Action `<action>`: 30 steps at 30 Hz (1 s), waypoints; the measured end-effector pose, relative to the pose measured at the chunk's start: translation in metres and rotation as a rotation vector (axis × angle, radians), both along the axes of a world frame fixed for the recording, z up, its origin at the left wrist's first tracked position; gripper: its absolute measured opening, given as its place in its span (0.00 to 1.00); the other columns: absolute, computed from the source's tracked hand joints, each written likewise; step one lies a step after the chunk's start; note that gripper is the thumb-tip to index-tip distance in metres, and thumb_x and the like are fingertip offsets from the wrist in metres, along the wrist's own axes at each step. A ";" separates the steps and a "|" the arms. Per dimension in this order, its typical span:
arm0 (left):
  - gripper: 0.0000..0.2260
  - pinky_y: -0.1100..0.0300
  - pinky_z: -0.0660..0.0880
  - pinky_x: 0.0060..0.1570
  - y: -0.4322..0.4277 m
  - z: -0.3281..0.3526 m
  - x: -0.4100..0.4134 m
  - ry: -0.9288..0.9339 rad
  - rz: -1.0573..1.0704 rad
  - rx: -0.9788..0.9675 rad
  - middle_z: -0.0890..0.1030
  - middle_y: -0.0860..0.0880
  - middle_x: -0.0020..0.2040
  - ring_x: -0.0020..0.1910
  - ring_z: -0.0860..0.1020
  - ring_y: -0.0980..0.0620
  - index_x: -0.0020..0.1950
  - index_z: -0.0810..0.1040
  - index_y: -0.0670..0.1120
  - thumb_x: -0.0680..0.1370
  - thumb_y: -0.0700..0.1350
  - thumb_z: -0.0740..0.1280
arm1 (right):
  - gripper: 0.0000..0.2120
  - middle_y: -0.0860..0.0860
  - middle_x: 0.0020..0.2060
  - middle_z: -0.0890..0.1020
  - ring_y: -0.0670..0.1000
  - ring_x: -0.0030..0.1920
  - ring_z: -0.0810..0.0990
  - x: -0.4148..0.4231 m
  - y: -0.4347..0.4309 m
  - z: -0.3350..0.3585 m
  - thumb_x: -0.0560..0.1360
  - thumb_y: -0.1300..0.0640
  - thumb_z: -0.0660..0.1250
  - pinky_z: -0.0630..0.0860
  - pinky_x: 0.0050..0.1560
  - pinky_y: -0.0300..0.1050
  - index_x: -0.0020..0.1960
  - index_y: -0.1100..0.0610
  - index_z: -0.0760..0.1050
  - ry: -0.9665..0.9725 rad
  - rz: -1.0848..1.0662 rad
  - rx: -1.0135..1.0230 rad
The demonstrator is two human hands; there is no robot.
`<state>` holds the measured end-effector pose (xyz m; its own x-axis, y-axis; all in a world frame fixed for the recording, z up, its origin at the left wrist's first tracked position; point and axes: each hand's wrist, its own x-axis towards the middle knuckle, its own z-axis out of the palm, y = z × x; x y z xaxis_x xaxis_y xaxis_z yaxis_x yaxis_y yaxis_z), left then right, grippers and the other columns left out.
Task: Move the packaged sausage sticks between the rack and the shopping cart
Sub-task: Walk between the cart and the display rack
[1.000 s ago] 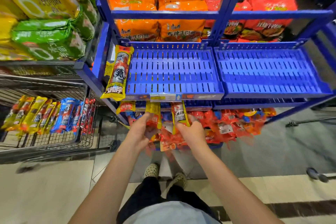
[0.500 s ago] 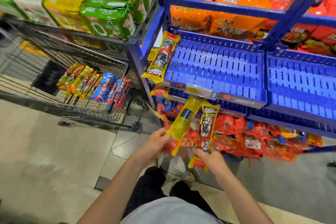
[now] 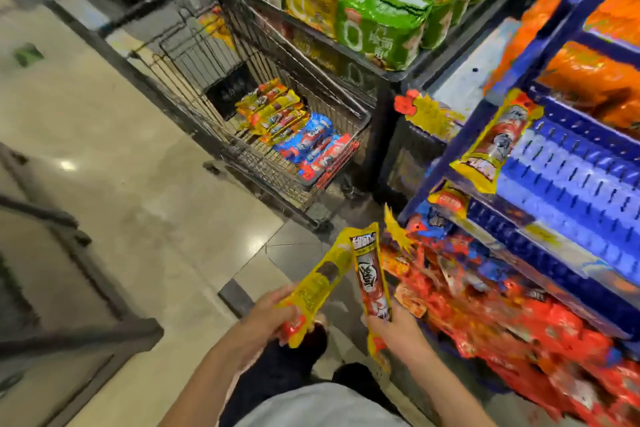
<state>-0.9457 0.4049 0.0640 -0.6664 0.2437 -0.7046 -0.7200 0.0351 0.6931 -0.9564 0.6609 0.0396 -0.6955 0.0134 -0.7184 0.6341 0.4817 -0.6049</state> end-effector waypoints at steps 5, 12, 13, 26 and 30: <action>0.20 0.59 0.73 0.32 -0.074 0.011 0.009 -0.057 0.087 -0.016 0.83 0.48 0.38 0.34 0.78 0.51 0.59 0.72 0.39 0.68 0.39 0.67 | 0.10 0.46 0.38 0.76 0.44 0.38 0.74 -0.051 -0.098 0.005 0.74 0.61 0.71 0.69 0.35 0.28 0.49 0.52 0.72 0.083 0.183 -0.021; 0.25 0.59 0.71 0.26 -0.167 -0.004 -0.009 -0.184 0.510 -0.107 0.73 0.39 0.39 0.29 0.71 0.48 0.60 0.68 0.35 0.64 0.39 0.63 | 0.08 0.48 0.39 0.81 0.44 0.38 0.78 -0.099 -0.218 0.005 0.74 0.51 0.70 0.73 0.36 0.35 0.50 0.51 0.75 0.130 0.314 -0.014; 0.24 0.59 0.71 0.25 -0.181 -0.008 -0.015 -0.179 0.554 -0.131 0.74 0.40 0.37 0.28 0.71 0.49 0.59 0.69 0.37 0.65 0.42 0.63 | 0.08 0.47 0.38 0.81 0.44 0.37 0.78 -0.106 -0.232 0.004 0.74 0.51 0.70 0.72 0.37 0.37 0.50 0.51 0.74 0.134 0.327 -0.005; 0.07 0.62 0.65 0.23 -0.266 -0.023 -0.126 -0.113 0.565 -0.294 0.83 0.40 0.39 0.30 0.76 0.47 0.51 0.72 0.42 0.76 0.44 0.63 | 0.10 0.53 0.40 0.84 0.54 0.40 0.83 -0.199 -0.290 -0.016 0.68 0.53 0.70 0.81 0.46 0.57 0.49 0.52 0.78 0.030 0.101 0.040; 0.09 0.60 0.67 0.25 -0.295 -0.030 -0.178 -0.102 0.551 -0.298 0.84 0.40 0.42 0.32 0.76 0.47 0.53 0.72 0.42 0.76 0.44 0.63 | 0.06 0.56 0.38 0.81 0.53 0.34 0.79 -0.242 -0.320 -0.015 0.74 0.65 0.68 0.78 0.31 0.44 0.50 0.58 0.76 0.000 -0.084 -0.040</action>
